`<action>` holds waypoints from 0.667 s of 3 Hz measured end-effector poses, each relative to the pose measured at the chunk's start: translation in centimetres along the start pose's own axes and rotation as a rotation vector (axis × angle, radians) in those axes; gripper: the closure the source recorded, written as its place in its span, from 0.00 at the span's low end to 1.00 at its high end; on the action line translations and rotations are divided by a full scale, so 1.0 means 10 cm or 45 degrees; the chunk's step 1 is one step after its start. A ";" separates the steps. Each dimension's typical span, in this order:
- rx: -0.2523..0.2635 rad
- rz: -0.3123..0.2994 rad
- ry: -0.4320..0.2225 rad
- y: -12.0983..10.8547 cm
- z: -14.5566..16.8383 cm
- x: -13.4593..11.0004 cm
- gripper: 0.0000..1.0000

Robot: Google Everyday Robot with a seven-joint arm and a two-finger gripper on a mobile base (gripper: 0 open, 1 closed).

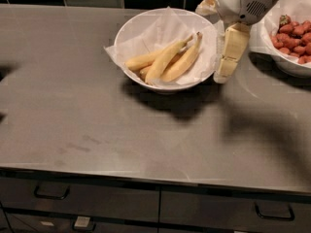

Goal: Pick banana from white bowl

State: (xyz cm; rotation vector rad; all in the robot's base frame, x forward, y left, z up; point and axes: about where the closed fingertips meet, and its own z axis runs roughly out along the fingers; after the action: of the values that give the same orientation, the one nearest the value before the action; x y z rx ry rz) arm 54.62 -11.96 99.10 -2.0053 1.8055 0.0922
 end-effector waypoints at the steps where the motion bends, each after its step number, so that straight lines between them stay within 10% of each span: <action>1: -0.046 -0.086 -0.070 -0.25 0.22 -0.01 0.00; 2: -0.084 -0.205 -0.146 -0.60 0.50 -0.15 0.00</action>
Offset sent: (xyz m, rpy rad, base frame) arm 0.1072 0.0560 -0.0313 0.0777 0.0509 0.3550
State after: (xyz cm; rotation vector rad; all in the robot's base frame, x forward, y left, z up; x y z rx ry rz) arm 61.37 -8.43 96.70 -2.1372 1.5849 0.2152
